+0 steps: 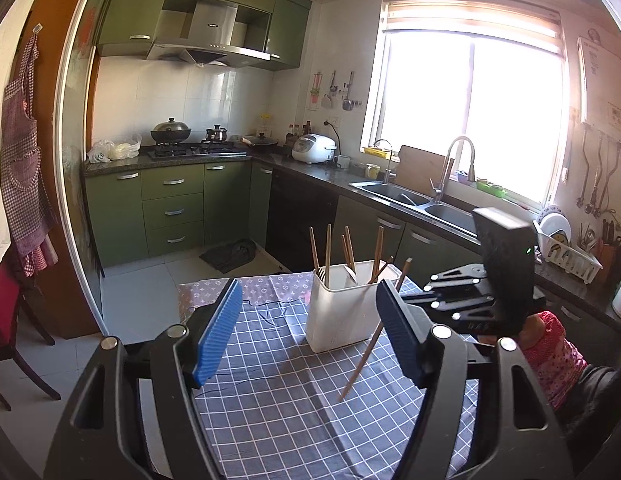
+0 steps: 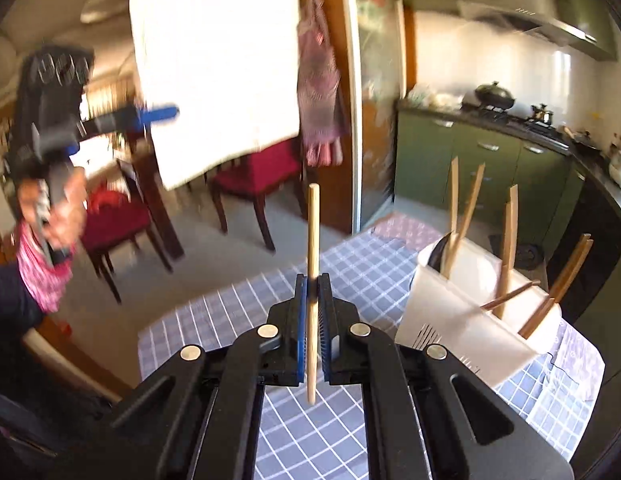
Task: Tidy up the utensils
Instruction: 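Lift the chopstick in the right gripper and lower it into the holder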
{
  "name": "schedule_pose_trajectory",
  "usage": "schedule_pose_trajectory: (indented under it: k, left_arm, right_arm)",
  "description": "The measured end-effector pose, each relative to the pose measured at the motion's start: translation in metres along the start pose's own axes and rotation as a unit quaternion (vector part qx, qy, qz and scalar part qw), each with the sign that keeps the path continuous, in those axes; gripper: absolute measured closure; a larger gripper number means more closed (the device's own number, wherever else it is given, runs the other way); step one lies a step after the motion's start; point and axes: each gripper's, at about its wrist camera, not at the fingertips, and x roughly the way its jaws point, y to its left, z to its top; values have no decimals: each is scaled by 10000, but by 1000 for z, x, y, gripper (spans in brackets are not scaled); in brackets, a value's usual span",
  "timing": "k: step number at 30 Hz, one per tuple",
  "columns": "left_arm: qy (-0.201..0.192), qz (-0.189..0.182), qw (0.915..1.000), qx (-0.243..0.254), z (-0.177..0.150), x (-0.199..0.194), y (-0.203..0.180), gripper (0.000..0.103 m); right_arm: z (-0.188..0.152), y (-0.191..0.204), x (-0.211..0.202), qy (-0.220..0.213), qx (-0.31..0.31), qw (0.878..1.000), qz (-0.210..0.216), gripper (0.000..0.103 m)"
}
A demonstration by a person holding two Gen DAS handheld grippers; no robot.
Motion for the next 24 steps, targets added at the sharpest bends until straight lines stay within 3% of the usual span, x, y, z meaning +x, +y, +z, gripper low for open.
schedule_pose_trajectory:
  k: [4,9,16,24]
  left_arm:
    - [38,-61,9999,156,0,6,-12,37]
    - [94,-149,9995,246,-4,10,-22,36]
    - [206,-186,9992,279,-7,19,-25,36]
    - [312,-192,9992,188,-12,26,-20,36]
  right_arm:
    - [32,-9,-45,-627,246,9977,-8,97]
    - [79,-28,-85,-1060,403,9929,-369,97]
    - [124,-69,-117,-1288,644,9859,-850,97]
    - [126,-116,-123,-1276,852,9758,-1561,97]
